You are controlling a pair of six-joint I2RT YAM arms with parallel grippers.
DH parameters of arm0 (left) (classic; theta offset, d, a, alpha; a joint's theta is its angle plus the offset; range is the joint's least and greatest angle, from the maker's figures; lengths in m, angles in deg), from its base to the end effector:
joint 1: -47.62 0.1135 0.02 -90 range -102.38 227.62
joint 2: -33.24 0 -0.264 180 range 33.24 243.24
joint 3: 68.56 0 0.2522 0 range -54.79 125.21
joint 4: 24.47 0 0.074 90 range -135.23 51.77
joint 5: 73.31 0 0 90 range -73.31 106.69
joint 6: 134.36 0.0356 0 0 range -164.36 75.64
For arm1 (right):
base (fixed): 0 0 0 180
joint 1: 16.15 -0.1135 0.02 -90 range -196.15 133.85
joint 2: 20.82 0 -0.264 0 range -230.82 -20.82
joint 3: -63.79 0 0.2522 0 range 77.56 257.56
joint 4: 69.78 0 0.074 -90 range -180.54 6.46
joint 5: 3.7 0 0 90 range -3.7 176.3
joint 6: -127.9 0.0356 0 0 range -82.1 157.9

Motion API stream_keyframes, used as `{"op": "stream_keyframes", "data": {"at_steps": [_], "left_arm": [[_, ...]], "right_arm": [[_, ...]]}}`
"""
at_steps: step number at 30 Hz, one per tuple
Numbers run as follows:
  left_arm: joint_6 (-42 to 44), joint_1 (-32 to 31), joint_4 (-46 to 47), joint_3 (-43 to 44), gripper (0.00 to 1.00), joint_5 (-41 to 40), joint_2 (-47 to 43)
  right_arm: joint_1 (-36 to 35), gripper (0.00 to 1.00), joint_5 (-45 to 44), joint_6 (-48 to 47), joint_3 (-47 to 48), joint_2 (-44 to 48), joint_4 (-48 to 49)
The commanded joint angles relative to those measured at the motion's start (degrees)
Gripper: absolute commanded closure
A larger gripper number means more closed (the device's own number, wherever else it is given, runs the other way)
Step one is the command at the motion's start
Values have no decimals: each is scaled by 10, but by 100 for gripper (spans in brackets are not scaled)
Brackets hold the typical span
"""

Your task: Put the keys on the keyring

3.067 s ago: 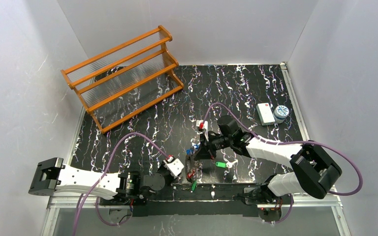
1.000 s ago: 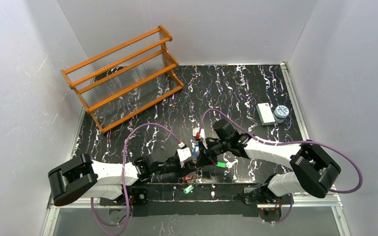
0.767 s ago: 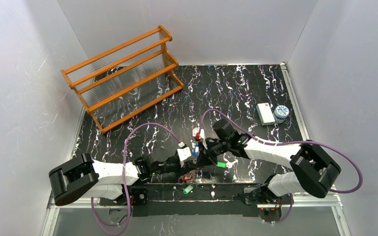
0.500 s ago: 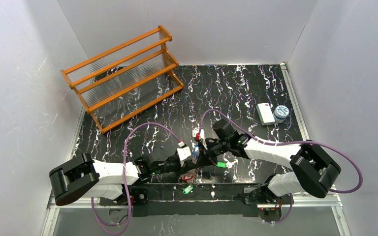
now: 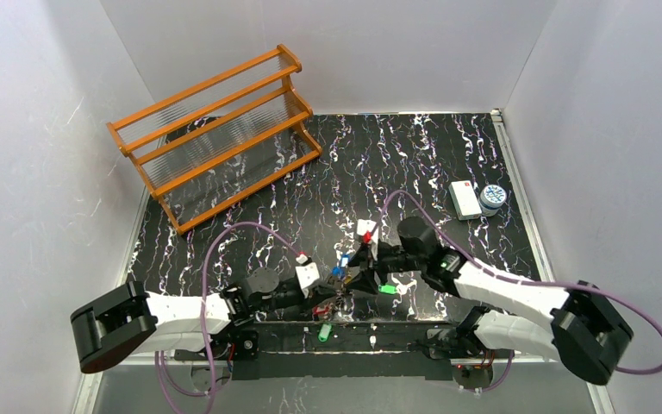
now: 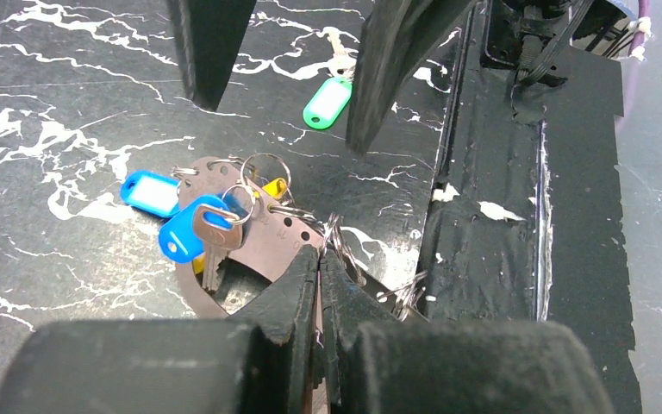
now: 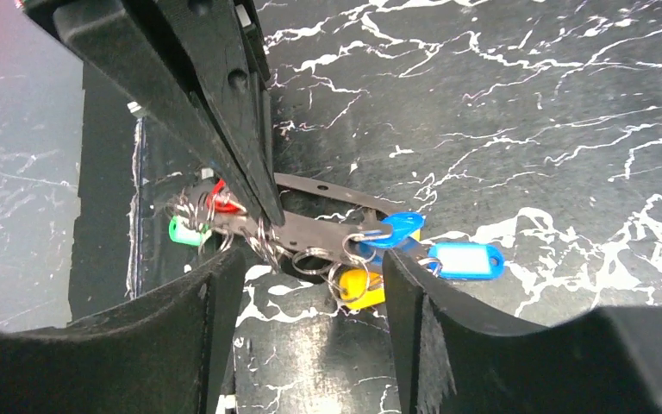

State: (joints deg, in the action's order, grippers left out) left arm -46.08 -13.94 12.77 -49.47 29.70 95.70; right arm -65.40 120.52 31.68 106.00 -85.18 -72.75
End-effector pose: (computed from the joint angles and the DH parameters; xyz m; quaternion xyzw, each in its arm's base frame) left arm 0.0831 -0.1703 0.1628 0.4343 0.6028 -0.4201 0.5211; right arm 0.1369 0.1896 0.2125 -0.5151 0.6405 0.4190 0.3859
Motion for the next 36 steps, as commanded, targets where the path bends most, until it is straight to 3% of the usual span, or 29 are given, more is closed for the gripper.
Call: {"op": "stream_keyframes", "data": {"at_steps": [1, 5, 15, 32, 36], "left_arm": [[15, 2, 46, -28, 100, -22, -42], [15, 2, 59, -43, 100, -30, -63], [25, 2, 71, -49, 100, -30, -69], [22, 2, 74, -47, 100, -22, -77], [23, 2, 74, -49, 100, -21, -77]], "right_arm": [[-3, 32, -47, 40, -60, 69, 136], [-3, 35, -6, 37, -80, 82, 170], [-3, 66, 94, 41, -72, 23, 224], [-3, 66, 135, 54, -28, -80, 250], [-3, 71, 142, 57, -24, -101, 257]]}}
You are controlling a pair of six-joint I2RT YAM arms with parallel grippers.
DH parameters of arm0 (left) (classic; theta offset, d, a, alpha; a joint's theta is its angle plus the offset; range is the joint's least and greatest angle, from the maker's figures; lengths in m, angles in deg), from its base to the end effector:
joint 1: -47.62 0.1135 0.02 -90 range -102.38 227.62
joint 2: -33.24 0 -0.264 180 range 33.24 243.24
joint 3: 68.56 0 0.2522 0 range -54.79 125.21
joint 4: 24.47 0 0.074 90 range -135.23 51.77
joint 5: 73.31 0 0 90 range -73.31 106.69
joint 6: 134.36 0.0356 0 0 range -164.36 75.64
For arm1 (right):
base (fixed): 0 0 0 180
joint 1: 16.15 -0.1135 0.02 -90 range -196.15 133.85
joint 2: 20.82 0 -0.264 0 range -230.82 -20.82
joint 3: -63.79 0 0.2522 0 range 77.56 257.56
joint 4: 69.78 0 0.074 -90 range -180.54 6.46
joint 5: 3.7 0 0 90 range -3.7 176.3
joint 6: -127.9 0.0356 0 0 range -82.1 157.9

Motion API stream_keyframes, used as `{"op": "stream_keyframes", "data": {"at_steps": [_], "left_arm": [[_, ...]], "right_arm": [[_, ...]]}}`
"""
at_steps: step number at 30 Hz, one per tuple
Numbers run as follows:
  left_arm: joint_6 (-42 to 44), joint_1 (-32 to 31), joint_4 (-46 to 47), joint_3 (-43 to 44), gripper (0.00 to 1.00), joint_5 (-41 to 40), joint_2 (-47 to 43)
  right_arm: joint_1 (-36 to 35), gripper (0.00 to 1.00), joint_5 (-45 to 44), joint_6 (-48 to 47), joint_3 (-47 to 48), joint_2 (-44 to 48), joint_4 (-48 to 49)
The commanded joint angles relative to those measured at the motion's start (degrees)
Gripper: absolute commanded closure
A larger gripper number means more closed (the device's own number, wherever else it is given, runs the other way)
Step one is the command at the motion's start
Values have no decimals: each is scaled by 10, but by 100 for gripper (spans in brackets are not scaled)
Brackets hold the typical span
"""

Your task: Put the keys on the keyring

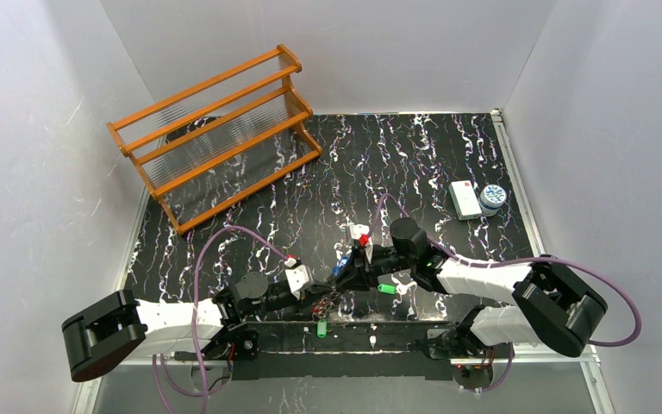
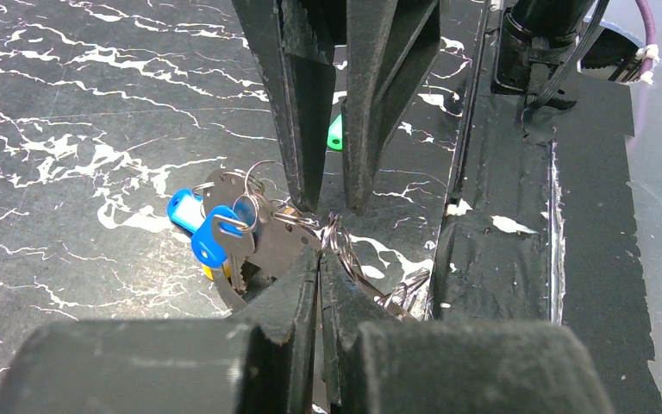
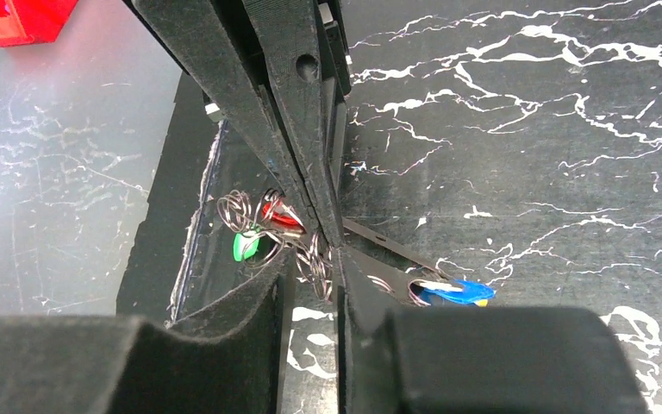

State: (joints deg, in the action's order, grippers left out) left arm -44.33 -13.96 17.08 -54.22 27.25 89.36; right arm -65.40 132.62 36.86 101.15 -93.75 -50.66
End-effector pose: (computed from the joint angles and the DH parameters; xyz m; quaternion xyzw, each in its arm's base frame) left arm 0.0751 -0.1525 0.1642 0.4171 0.5727 -0.4156 0.5704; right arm 0.1386 0.2003 0.1912 -0.5261 0.5666 0.5124 0.3738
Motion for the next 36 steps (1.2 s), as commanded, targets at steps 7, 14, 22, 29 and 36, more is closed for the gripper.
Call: {"op": "stream_keyframes", "data": {"at_steps": [7, 14, 22, 29, 36], "left_arm": [[4, 2, 32, -4, 100, 2, -16], [4, 2, 31, -4, 98, -7, -14], [31, 2, -11, 10, 63, -26, -25], [70, 2, -94, 40, 59, -36, -22], [86, 2, -115, 67, 63, -29, -1]], "right_arm": [[-3, 96, 25, -4, 37, -32, 26], [-3, 99, 21, -38, 64, -21, -50], [-3, 99, -1, -99, 119, -13, -214], [-3, 99, -30, -113, 176, -35, -323], [-7, 99, -50, -132, 241, -82, -431]]}}
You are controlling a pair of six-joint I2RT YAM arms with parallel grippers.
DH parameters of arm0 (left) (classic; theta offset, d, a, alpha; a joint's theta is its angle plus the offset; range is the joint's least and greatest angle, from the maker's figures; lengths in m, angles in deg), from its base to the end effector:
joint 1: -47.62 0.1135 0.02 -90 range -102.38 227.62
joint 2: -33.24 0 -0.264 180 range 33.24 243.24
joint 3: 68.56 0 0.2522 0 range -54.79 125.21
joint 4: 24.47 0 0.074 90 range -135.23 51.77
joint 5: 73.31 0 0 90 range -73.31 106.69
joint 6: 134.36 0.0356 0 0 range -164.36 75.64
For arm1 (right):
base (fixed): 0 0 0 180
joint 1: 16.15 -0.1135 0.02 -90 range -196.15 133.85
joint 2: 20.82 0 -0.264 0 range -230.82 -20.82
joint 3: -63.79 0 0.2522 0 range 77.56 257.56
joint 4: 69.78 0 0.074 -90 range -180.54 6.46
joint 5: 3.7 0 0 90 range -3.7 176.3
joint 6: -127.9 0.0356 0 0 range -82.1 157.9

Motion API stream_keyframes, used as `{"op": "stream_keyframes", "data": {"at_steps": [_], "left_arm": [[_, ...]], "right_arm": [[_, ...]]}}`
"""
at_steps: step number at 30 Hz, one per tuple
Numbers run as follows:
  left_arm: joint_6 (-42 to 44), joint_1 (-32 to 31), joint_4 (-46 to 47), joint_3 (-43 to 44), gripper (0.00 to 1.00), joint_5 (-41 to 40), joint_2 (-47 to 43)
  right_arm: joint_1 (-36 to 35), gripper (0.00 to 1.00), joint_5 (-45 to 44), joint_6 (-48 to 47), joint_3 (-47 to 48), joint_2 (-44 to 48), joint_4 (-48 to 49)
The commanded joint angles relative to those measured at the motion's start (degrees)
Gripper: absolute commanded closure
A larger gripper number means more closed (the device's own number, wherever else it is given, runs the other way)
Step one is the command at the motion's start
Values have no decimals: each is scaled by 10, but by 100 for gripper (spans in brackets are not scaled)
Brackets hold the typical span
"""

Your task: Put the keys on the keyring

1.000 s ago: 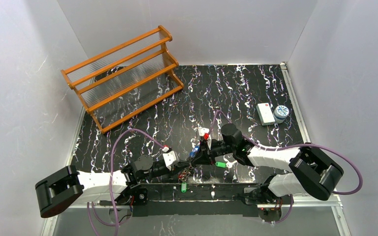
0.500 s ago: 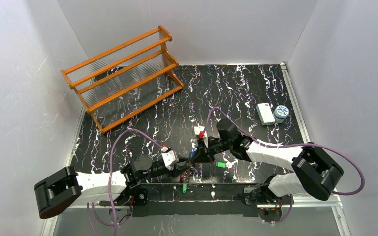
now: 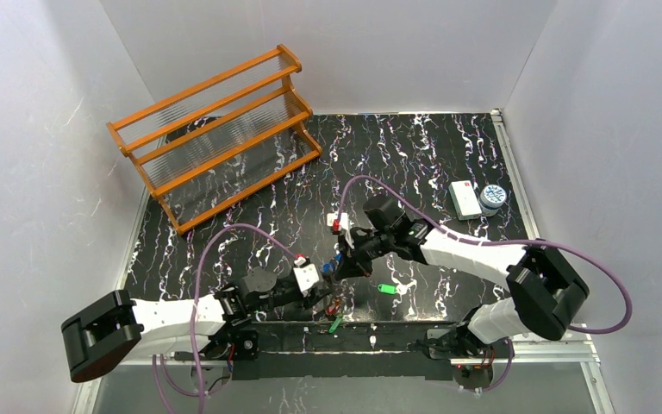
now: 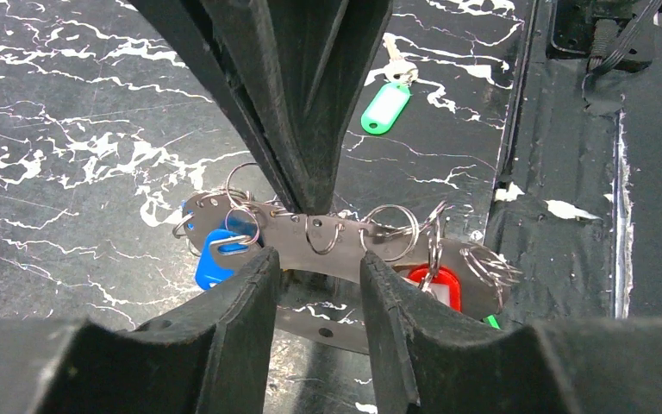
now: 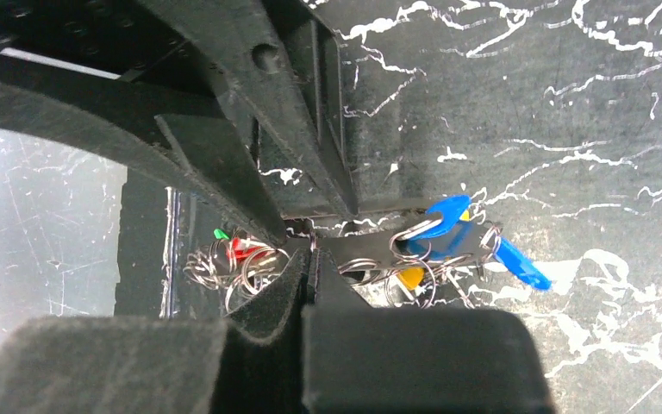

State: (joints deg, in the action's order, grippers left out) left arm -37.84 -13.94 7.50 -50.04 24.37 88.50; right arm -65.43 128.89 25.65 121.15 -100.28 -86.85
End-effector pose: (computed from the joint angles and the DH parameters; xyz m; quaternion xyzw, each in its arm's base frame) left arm 0.0818 -0.1610 0.1705 0.4486 0.5831 -0.3559 0.5763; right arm 0.1664 0.2303 0.2149 -0.5644 0.6434 0.4380 0.2750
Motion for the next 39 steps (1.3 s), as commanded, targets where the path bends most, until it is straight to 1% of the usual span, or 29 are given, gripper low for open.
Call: {"op": "stream_keyframes", "data": {"at_steps": [1, 4, 10, 13, 15, 24, 28, 29, 30, 33, 36, 39], "left_arm": [[22, 2, -19, 27, 63, -1, 10], [18, 2, -19, 31, 66, -4, 11], [13, 2, -18, 34, 75, 3, 4], [12, 2, -16, 39, 79, 15, 14], [11, 2, -12, 44, 80, 24, 27], [7, 2, 10, 64, 80, 62, 89], [6, 2, 10, 69, 80, 73, 96], [4, 2, 10, 69, 79, 70, 94], [4, 2, 2, 62, 74, 47, 78], [4, 2, -19, 54, 71, 13, 45], [2, 2, -45, 46, 69, -22, 11], [2, 2, -65, 37, 69, -27, -18]], "right_arm": [[-8, 99, -16, -23, 44, -18, -75], [-12, 99, -23, -28, 45, -15, -77], [-19, 99, -19, -32, 40, -1, -67], [-21, 99, -17, -32, 42, -1, -66], [-23, 99, -17, -32, 42, 1, -66], [-28, 99, -19, -32, 42, 6, -62], [-29, 99, -23, -32, 40, 6, -63], [-29, 99, -24, -33, 40, 6, -64], [-29, 99, -24, -33, 38, 8, -62], [-29, 99, -25, -34, 38, 8, -63], [-30, 99, -26, -34, 37, 10, -62], [-30, 99, -26, -35, 37, 10, -62]]}}
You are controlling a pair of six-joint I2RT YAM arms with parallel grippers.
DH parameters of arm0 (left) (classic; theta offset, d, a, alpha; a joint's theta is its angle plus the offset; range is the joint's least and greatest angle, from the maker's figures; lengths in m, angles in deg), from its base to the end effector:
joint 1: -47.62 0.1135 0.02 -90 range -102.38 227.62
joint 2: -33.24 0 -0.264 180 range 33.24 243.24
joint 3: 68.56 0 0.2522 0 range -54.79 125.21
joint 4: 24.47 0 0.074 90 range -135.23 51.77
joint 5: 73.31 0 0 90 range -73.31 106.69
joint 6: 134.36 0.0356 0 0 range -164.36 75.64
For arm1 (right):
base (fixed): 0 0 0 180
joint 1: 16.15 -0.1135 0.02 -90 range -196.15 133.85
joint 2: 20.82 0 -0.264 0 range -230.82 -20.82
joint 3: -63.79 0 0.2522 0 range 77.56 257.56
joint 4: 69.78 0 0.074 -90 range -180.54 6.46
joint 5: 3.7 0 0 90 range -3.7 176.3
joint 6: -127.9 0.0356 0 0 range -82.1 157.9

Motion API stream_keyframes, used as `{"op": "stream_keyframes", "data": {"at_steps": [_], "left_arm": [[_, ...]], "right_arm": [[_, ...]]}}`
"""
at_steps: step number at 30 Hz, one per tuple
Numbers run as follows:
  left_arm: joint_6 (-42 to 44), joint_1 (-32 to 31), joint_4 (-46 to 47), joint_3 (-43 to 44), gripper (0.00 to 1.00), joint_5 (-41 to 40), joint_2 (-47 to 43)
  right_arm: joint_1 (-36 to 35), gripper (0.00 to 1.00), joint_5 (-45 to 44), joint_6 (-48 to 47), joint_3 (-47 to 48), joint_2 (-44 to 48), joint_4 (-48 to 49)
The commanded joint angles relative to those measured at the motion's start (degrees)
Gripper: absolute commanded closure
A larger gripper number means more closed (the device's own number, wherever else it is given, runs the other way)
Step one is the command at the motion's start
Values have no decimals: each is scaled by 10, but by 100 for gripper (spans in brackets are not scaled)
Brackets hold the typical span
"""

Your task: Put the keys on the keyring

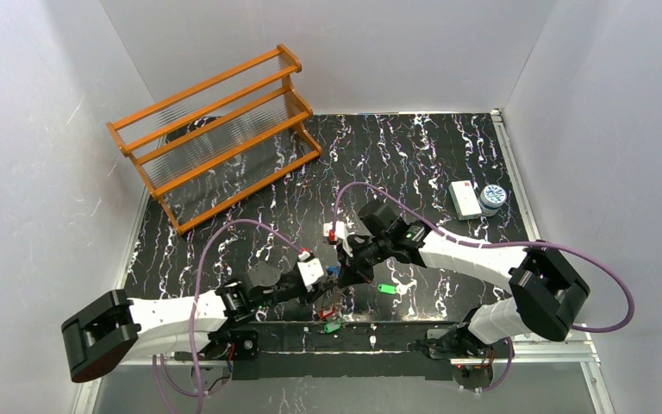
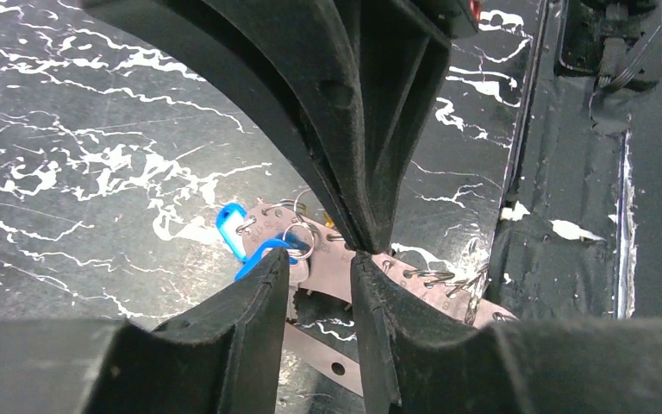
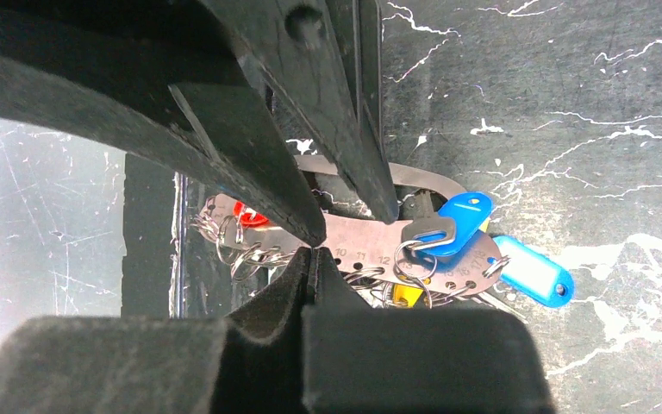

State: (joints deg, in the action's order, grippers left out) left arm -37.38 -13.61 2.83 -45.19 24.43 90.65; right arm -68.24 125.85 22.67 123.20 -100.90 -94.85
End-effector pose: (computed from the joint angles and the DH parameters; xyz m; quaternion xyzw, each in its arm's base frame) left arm 0.0898 -0.1735 0.1819 0.4553 0.5923 -0.3471 0.5669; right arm 0.1549 0.2359 0.2119 -0.5892 0.6549 0.4094 0.2372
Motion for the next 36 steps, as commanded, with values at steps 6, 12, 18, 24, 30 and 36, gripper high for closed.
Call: {"op": "stream_keyframes", "data": {"at_steps": [6, 12, 18, 24, 30, 36], "left_arm": [[-11, -1, -21, -14, 68, 23, -47], [-9, -1, -11, 1, 69, 55, -7], [-6, -1, 7, 12, 73, 72, 32], [-15, -1, 41, 14, 76, 79, 52], [-18, -1, 57, 15, 76, 79, 59], [-13, -1, 62, 17, 97, 95, 76]], "right_arm": [[-3, 99, 4, -6, 19, 15, 18], [-3, 99, 4, -7, 22, 13, 17], [-4, 99, 1, -8, 22, 14, 14], [-4, 99, 1, -10, 22, 14, 12], [-5, 99, -1, -11, 22, 16, 12], [-5, 99, -4, -11, 22, 18, 9]]}}
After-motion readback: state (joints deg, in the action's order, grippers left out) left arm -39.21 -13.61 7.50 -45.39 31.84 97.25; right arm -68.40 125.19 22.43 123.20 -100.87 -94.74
